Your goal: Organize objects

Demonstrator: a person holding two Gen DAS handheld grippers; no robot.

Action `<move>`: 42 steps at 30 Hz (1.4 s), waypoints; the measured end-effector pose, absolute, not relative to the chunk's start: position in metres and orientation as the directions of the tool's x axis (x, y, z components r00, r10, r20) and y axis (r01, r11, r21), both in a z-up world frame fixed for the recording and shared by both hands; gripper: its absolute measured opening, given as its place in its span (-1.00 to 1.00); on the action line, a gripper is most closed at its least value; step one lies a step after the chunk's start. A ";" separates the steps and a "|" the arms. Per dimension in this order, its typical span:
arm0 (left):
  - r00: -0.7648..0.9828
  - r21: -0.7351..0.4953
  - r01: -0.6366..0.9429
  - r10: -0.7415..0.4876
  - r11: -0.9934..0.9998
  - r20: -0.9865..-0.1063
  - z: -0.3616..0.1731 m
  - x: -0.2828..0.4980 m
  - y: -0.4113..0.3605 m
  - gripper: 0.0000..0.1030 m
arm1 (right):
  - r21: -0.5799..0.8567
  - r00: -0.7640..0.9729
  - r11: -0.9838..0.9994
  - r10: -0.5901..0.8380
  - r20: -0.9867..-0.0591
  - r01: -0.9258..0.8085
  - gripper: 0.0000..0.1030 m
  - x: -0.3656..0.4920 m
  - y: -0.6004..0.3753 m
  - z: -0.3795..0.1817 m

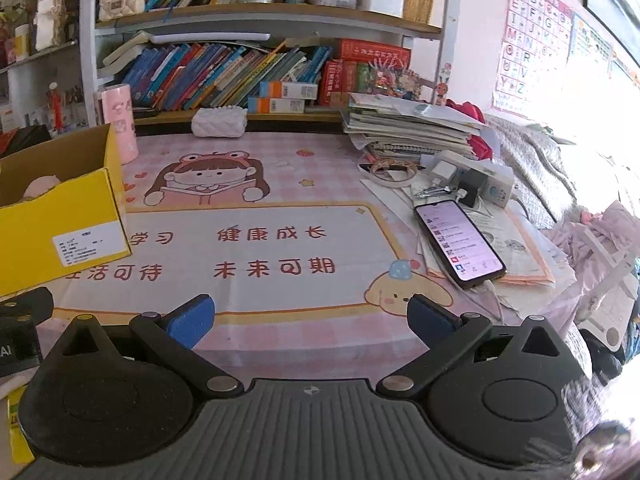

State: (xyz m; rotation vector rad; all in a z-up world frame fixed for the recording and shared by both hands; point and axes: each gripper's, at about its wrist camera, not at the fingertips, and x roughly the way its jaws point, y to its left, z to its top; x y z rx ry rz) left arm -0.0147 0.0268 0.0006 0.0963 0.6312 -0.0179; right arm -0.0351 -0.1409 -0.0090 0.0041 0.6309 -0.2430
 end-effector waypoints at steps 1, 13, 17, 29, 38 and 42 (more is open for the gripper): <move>0.805 0.093 0.043 0.021 0.995 -0.593 0.001 -0.014 0.026 1.00 | -0.074 0.780 0.973 -0.219 -0.587 0.217 1.00 -0.035 -0.139 -0.010; 0.789 0.111 0.029 0.046 0.993 -0.613 -0.003 -0.013 0.024 1.00 | -0.125 0.770 0.974 -0.225 -0.597 0.188 1.00 -0.028 -0.123 -0.011; 0.790 0.116 0.007 0.065 0.993 -0.609 -0.004 -0.014 0.025 1.00 | -0.123 0.761 0.971 -0.235 -0.605 0.203 1.00 -0.028 -0.121 -0.012; 0.773 0.122 -0.028 0.099 0.992 -0.626 -0.009 -0.012 0.027 1.00 | -0.143 0.734 0.962 -0.270 -0.623 0.232 1.00 -0.024 -0.114 -0.018; 0.765 0.122 -0.040 0.109 0.992 -0.635 -0.009 -0.011 0.029 1.00 | -0.146 0.734 0.962 -0.269 -0.623 0.229 1.00 -0.022 -0.113 -0.019; 0.762 0.122 -0.041 0.110 0.992 -0.638 -0.010 -0.010 0.028 1.00 | -0.147 0.734 0.962 -0.270 -0.623 0.229 1.00 -0.022 -0.112 -0.019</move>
